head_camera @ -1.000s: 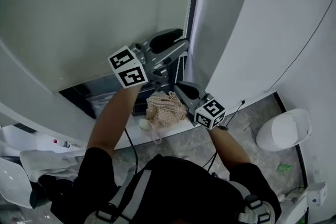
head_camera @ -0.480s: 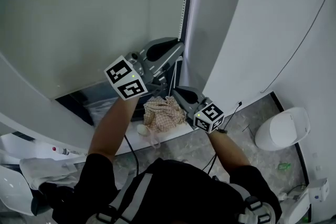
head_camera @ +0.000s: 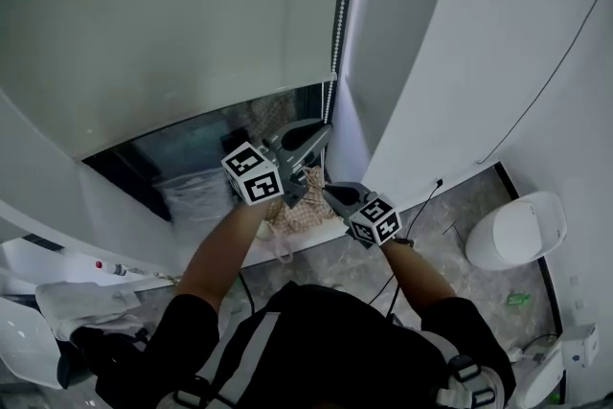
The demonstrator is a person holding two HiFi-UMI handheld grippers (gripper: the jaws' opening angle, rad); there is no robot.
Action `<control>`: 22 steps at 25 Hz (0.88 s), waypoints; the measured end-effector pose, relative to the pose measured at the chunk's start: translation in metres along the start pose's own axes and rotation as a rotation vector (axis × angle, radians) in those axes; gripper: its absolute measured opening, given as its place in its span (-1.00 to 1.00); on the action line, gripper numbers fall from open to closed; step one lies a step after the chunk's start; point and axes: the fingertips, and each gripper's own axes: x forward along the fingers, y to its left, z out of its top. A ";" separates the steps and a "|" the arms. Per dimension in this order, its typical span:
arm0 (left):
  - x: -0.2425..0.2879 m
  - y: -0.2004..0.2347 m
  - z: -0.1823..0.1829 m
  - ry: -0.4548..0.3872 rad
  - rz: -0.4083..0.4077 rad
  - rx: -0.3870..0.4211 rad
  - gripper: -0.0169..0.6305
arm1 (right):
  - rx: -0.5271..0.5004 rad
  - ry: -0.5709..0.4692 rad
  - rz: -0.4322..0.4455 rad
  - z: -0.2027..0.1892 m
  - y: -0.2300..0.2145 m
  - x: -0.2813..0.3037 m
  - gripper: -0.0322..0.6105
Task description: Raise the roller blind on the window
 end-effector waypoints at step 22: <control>-0.038 0.002 -0.009 -0.049 0.085 -0.022 -0.90 | -0.169 -0.646 0.184 0.337 0.015 -0.072 -0.43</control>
